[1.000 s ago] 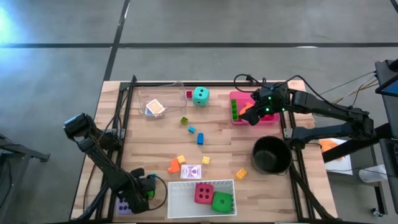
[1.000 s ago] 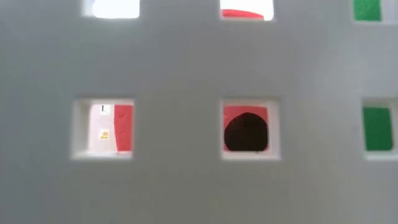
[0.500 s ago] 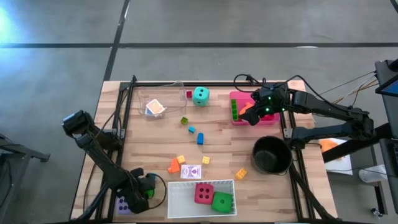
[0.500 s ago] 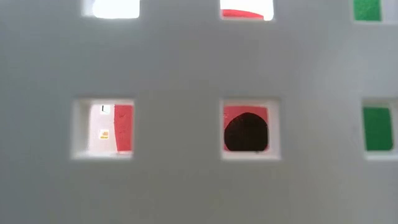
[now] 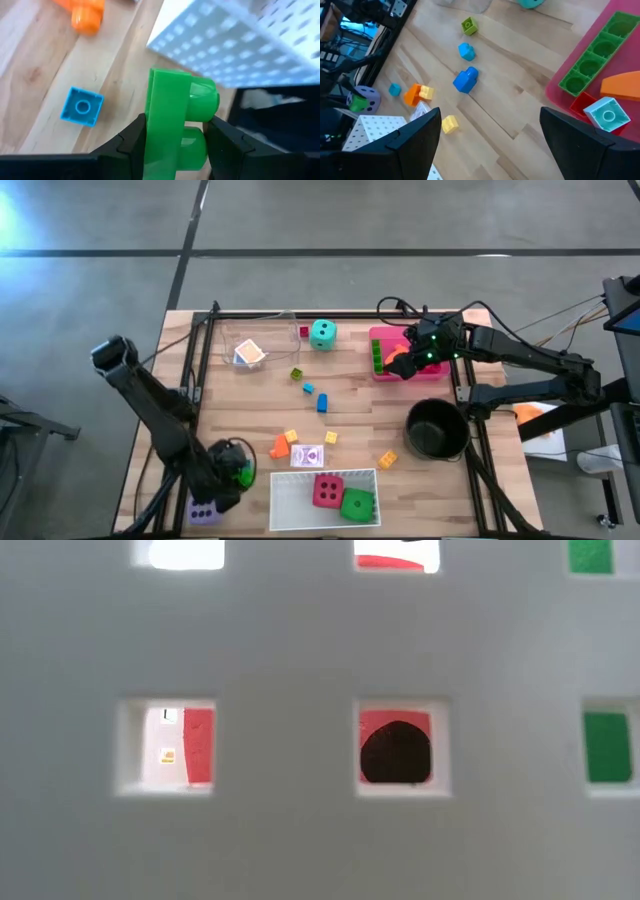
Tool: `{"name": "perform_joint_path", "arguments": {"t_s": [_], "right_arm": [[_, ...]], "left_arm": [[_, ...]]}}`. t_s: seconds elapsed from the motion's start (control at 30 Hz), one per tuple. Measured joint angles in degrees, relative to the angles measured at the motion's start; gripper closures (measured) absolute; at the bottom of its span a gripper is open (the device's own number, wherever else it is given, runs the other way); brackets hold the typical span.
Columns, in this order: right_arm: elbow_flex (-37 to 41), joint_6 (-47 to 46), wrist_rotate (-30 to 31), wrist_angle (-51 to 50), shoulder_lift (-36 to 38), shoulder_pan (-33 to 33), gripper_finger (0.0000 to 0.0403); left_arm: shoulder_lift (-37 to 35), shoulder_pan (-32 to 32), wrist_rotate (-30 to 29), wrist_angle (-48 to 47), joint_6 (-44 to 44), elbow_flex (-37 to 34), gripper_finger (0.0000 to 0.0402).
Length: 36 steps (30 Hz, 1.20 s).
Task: Pick & Place Toys
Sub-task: Put the green game piece into the red bin
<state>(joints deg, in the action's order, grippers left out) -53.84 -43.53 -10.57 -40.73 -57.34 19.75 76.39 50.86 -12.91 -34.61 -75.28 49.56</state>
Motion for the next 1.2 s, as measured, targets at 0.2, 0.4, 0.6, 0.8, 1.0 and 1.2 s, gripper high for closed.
{"name": "perform_joint_path", "arguments": {"t_s": [0.2, 0.4, 0.6, 0.8, 1.0, 1.2], "right_arm": [[0.0, -3.8, -0.3, 8.5, 0.0, -0.2, 0.0072], [0.0, -4.3, -0.2, 23.2, 0.0, -3.1, 0.0072], [0.0, -4.7, -0.1, 32.3, -1.5, -7.2, 0.0072], [0.0, -9.3, -7.5, 49.5, -6.8, -11.3, 0.0072], [0.0, -6.6, -7.0, 66.6, -12.5, -16.1, 0.0072], [-0.7, -6.3, -2.8, 66.9, -16.2, -17.2, 0.0072]], "left_arm": [[-6.8, -2.3, -4.0, 0.1, 1.1, 1.6, 0.0244], [-11.3, -7.6, -17.1, 1.9, 3.5, 4.4, 0.0244], [-11.4, -18.4, -15.6, 16.6, 16.6, 5.2, 0.0244], [-9.8, -28.0, -11.2, 34.9, 28.4, 5.3, 0.0244], [-7.8, -35.4, -6.8, 43.3, 29.7, 5.3, 0.0244], [-5.7, -38.6, -5.3, 48.1, 30.5, 5.3, 0.0244]]}}
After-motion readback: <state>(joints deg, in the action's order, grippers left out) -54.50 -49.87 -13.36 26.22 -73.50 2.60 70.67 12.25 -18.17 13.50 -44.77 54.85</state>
